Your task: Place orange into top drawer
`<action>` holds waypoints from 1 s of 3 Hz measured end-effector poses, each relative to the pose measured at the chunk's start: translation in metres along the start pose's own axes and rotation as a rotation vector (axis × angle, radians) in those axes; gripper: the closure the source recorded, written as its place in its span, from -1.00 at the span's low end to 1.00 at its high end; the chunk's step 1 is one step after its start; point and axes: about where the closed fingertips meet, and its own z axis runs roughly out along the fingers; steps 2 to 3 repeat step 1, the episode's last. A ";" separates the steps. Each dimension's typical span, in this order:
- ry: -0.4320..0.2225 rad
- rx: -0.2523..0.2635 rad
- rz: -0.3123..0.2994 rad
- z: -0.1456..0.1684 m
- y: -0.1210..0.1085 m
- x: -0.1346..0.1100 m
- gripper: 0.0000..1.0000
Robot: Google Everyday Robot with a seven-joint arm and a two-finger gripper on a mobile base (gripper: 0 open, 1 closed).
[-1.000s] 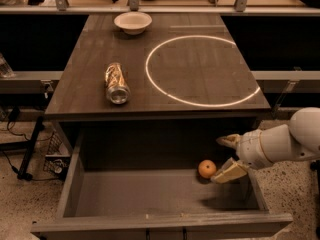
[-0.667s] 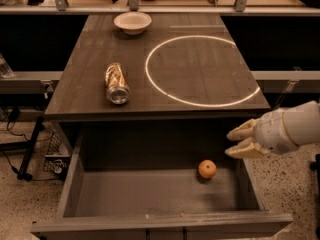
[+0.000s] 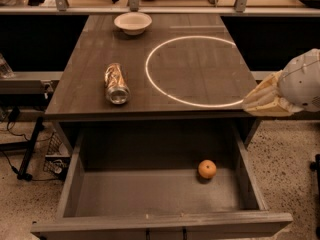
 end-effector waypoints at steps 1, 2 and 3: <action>-0.001 0.001 0.000 0.000 0.000 0.000 1.00; -0.001 0.001 0.000 0.000 0.000 0.000 1.00; -0.001 0.001 0.000 0.000 0.000 0.000 1.00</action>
Offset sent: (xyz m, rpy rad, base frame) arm 0.0000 0.0000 0.0000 0.0000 0.0000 0.0000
